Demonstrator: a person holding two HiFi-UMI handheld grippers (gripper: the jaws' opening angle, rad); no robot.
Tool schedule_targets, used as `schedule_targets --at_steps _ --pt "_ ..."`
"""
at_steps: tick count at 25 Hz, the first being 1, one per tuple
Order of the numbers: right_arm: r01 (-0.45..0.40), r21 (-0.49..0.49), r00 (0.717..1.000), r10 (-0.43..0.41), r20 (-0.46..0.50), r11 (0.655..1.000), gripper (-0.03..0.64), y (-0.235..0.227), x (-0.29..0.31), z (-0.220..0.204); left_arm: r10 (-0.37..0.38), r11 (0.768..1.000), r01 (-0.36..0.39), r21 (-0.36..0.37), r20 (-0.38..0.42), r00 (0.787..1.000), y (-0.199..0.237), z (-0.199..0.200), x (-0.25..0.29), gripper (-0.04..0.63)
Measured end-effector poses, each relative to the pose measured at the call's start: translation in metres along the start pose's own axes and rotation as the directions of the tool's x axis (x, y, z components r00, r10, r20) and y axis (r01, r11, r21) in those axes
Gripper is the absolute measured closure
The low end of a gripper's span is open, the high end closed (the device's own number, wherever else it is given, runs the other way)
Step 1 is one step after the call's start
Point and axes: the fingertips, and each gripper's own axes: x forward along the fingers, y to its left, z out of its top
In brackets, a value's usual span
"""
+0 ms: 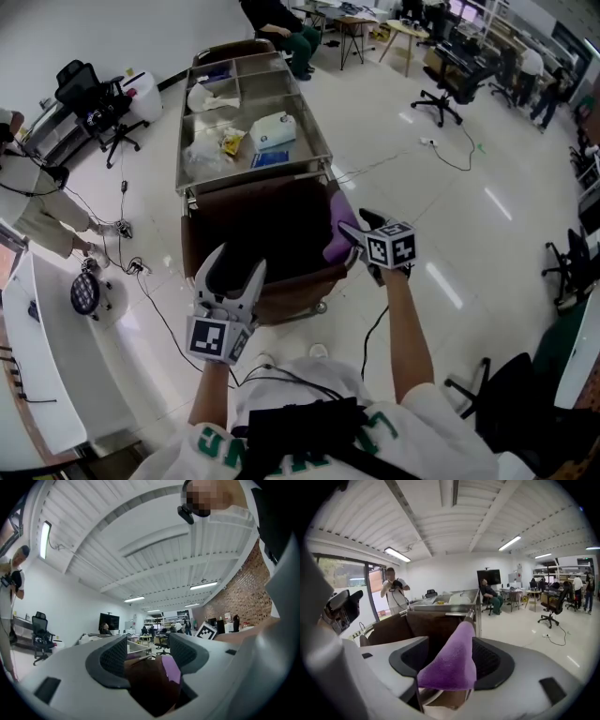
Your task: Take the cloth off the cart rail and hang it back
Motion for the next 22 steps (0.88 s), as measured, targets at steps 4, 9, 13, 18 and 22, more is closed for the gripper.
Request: schedule_targets --at_steps 4,9,13,18,22 --pt "-0.012 -0.007 0.982 0.011 -0.187 1.0 0.385 -0.002 0.021 -0.024 0.016 1.0 -0.016 -0.001 0.004 1.0 0.018 0.002 -0.009 0.319" --pt "0.105 -0.096 0.987 -0.116 -0.113 0.99 0.519 -0.002 0.004 -0.005 0.046 0.999 -0.046 -0.028 0.0 0.999 0.034 0.011 -0.02 0.319" --pt "0.158 -0.158 0.986 -0.165 -0.032 0.975 0.555 0.015 -0.01 0.018 0.085 0.996 -0.085 -0.007 0.01 0.996 0.056 0.005 -0.033 0.319" --pt "0.109 -0.164 0.958 -0.06 0.28 0.98 0.555 0.077 -0.044 0.094 0.135 0.991 -0.135 0.002 0.041 0.99 0.082 0.009 -0.044 0.319" --pt "0.067 -0.232 0.848 0.067 0.526 0.97 0.555 0.139 -0.072 0.142 0.161 0.987 -0.159 -0.028 0.058 0.985 0.087 0.034 -0.048 0.319"
